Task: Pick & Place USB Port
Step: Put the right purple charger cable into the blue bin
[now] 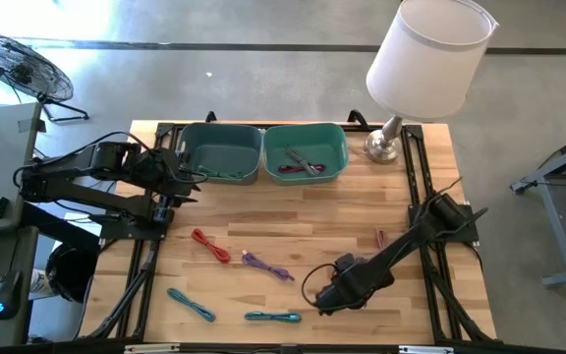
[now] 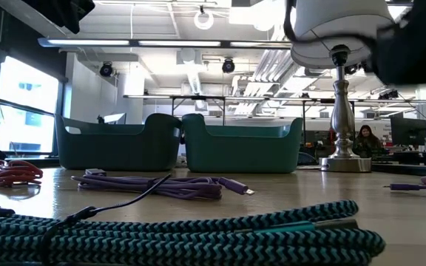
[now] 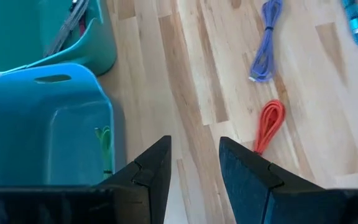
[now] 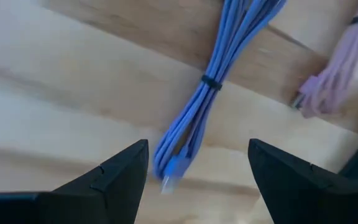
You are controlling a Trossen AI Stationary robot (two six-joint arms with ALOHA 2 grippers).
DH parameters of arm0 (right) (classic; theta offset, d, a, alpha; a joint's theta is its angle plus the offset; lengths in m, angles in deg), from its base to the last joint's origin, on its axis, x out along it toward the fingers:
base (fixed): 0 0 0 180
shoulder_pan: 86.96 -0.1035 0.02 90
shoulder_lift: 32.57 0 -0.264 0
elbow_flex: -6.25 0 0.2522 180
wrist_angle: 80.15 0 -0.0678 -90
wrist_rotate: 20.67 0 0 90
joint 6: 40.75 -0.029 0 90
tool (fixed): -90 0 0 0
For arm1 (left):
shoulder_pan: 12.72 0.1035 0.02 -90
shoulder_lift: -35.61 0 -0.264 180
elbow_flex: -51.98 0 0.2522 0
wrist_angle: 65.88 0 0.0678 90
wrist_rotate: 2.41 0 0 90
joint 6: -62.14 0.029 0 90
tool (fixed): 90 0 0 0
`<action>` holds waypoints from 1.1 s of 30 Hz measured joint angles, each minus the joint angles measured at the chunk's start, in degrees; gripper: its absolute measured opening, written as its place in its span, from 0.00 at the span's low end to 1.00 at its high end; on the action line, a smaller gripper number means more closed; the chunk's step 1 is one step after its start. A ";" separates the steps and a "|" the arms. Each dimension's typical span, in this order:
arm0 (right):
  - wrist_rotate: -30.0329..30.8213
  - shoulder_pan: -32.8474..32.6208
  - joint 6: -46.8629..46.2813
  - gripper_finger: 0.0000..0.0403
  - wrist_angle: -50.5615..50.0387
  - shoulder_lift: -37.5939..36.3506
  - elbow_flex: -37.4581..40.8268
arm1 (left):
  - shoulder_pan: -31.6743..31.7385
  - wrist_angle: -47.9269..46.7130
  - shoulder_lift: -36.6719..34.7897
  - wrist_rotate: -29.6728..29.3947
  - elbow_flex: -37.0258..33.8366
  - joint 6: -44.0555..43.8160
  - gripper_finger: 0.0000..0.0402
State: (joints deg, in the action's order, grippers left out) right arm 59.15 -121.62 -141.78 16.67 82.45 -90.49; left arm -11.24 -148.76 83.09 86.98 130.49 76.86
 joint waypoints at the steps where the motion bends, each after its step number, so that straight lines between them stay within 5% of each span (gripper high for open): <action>1: -0.16 -0.14 -0.08 0.66 2.12 0.00 1.71 | 0.00 0.00 0.00 0.28 0.00 -0.01 0.32; 11: -2.89 0.46 0.67 0.62 19.59 -1.11 13.58 | -0.02 -0.01 0.00 0.36 0.00 -0.01 0.32; 14: -4.20 0.89 2.53 0.49 23.12 -1.33 15.80 | -0.02 -0.02 0.00 0.36 0.00 -0.01 0.32; 19: -3.86 2.33 9.36 0.09 24.38 -1.33 16.17 | -0.02 0.00 0.00 0.40 0.00 -0.01 0.32; 24: -2.23 4.41 14.21 0.06 21.84 -1.85 14.89 | -0.02 0.16 0.00 0.53 0.00 -0.01 0.32; 33: 23.58 6.95 24.15 0.02 16.91 -15.71 7.69 | 0.00 17.22 0.00 14.83 0.00 0.38 0.32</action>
State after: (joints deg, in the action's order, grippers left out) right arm 82.73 -114.67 -117.63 33.58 66.74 -82.80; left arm -11.24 -131.54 83.09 101.80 130.49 77.24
